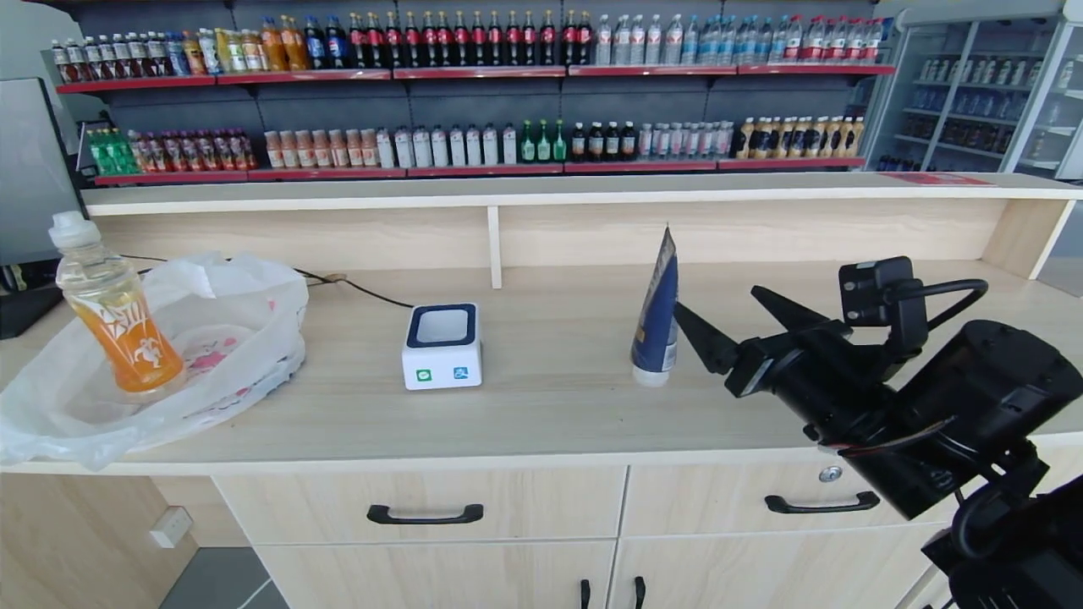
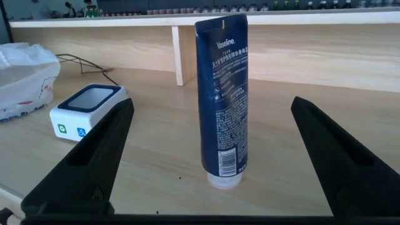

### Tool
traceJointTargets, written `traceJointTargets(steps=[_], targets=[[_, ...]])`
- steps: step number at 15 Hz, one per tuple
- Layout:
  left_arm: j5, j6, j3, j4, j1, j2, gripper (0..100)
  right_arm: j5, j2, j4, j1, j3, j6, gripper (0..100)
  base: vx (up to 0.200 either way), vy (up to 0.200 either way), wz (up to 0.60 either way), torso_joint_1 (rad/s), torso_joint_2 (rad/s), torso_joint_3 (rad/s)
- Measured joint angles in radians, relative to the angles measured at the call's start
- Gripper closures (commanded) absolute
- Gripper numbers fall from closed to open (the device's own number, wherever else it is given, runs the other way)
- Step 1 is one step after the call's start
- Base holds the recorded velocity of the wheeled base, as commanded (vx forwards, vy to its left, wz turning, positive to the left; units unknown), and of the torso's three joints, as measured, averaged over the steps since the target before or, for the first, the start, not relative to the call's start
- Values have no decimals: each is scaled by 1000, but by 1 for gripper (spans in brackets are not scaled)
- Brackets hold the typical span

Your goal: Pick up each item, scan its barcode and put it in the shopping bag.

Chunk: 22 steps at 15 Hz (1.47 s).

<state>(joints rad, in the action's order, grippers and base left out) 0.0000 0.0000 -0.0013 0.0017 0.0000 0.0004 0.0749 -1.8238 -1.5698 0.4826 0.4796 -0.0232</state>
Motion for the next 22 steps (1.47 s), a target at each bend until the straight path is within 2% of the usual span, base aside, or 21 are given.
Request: traceJointTargets(steps=[6, 12, 22], targets=[[0, 0, 0, 0, 0, 0, 0, 4, -96, 0, 31, 159, 7, 0, 0, 0, 0, 0, 0, 0], [0, 0, 0, 0, 0, 0, 0, 8, -165, 0, 55, 235, 3, 0, 0, 0, 0, 0, 0, 0], [0, 0, 0, 0, 0, 0, 0, 11, -201, 0, 52, 275, 4, 0, 0, 0, 0, 0, 0, 0]])
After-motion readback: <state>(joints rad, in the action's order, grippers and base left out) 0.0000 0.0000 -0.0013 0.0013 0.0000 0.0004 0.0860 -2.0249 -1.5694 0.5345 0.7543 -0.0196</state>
